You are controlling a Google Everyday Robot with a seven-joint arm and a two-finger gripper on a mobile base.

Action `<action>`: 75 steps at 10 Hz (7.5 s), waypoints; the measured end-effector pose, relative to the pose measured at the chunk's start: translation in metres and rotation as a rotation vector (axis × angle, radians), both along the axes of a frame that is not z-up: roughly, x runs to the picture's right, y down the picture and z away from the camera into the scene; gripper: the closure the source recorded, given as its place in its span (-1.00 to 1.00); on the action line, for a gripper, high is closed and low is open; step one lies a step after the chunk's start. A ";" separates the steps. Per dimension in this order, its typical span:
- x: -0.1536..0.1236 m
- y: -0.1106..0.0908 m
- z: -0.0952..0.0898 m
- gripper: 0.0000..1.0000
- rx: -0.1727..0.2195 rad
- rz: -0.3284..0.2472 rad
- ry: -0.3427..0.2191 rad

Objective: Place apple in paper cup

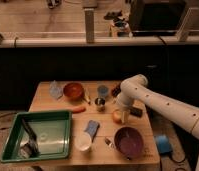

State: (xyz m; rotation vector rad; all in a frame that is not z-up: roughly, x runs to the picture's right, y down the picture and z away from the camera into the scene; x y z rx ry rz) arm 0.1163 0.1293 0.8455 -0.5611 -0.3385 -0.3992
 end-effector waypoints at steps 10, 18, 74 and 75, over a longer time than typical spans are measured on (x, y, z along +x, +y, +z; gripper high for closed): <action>-0.009 0.002 0.010 -0.27 -0.002 -0.021 -0.039; -0.023 0.002 0.004 0.50 0.005 -0.021 -0.061; -0.141 -0.021 -0.214 1.00 0.146 -0.303 -0.371; -0.142 -0.021 -0.218 1.00 0.144 -0.304 -0.383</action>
